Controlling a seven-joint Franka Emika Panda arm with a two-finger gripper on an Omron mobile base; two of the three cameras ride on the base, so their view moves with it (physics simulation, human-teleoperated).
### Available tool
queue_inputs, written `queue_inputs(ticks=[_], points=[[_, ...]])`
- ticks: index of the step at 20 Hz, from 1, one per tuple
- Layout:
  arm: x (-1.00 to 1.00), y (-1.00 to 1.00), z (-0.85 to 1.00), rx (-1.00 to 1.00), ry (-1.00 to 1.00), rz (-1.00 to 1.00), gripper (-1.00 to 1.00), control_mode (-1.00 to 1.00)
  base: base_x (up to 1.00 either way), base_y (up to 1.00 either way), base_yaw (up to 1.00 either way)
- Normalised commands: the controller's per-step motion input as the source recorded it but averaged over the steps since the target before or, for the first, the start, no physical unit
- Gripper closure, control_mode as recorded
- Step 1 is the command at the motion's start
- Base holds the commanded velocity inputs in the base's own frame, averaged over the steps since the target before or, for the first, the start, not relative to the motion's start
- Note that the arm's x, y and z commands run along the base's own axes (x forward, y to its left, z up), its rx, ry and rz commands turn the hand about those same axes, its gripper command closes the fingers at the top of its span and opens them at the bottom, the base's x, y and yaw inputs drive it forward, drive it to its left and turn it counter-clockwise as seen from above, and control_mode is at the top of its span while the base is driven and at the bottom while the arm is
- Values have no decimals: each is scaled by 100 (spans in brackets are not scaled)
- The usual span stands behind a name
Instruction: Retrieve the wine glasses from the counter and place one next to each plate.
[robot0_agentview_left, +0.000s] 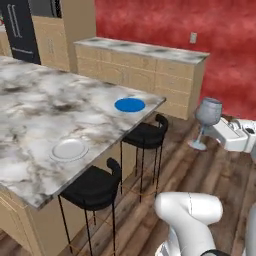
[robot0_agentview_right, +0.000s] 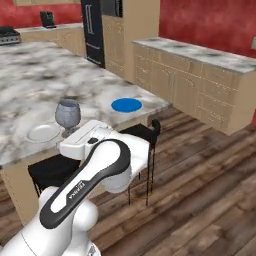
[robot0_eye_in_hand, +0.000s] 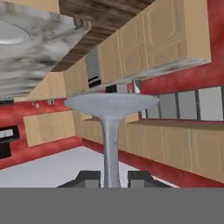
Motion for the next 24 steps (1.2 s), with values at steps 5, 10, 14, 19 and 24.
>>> queue_inputs(ticks=[5, 10, 14, 19, 24], points=[[0, 0, 0, 0, 0, 0, 100, 100, 36, -71, 75], [0, 0, 0, 0, 0, 0, 100, 100, 33, -59, 79], [0, 0, 0, 0, 0, 0, 100, 100, 48, -87, 64], [0, 0, 0, 0, 0, 0, 100, 100, 62, -60, 49], [0, 0, 0, 0, 0, 0, 100, 100, 17, 45, 6]])
